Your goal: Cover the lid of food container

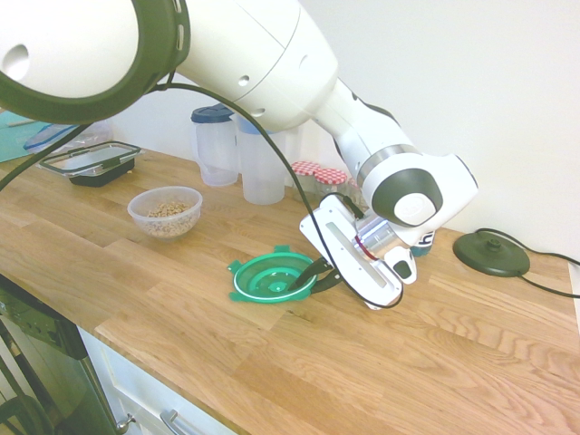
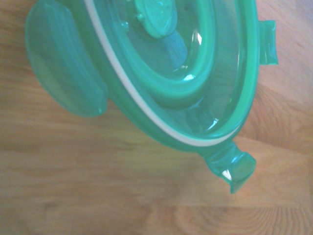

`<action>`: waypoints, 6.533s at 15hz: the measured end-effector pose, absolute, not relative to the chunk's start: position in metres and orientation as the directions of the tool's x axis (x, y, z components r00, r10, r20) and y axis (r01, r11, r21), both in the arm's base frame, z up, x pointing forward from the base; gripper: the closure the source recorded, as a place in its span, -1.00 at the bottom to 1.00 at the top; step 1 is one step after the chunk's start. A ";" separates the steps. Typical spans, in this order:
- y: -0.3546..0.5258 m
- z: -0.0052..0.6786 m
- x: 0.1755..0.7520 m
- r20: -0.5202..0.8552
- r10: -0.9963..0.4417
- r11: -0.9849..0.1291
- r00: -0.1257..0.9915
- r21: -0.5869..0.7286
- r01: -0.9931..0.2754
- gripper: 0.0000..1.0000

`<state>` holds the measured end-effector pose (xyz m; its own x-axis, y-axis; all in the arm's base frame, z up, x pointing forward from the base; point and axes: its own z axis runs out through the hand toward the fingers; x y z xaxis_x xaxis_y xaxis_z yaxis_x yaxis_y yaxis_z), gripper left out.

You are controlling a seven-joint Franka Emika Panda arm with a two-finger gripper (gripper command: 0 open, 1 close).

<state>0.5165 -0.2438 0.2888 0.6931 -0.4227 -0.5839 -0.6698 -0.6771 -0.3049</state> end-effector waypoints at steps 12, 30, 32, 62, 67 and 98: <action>-0.207 0.547 0.497 -0.213 -0.683 -0.719 0.699 0.021 -0.695 1.00; 0.138 0.584 0.492 0.567 -0.417 -0.302 0.710 0.650 -0.697 1.00; 0.178 0.558 0.484 0.580 -0.359 -0.286 0.732 0.678 -0.677 1.00; 0.369 0.410 0.518 0.734 -0.159 -0.099 0.660 0.653 -0.751 1.00; 0.376 0.389 0.517 0.718 -0.135 -0.098 0.682 0.676 -0.731 1.00; 0.404 0.364 0.510 0.712 -0.092 -0.146 0.696 0.682 -0.717 -1.00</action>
<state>0.5095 0.4041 0.3645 0.6962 -0.0921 0.7119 -0.7167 -0.1458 0.6820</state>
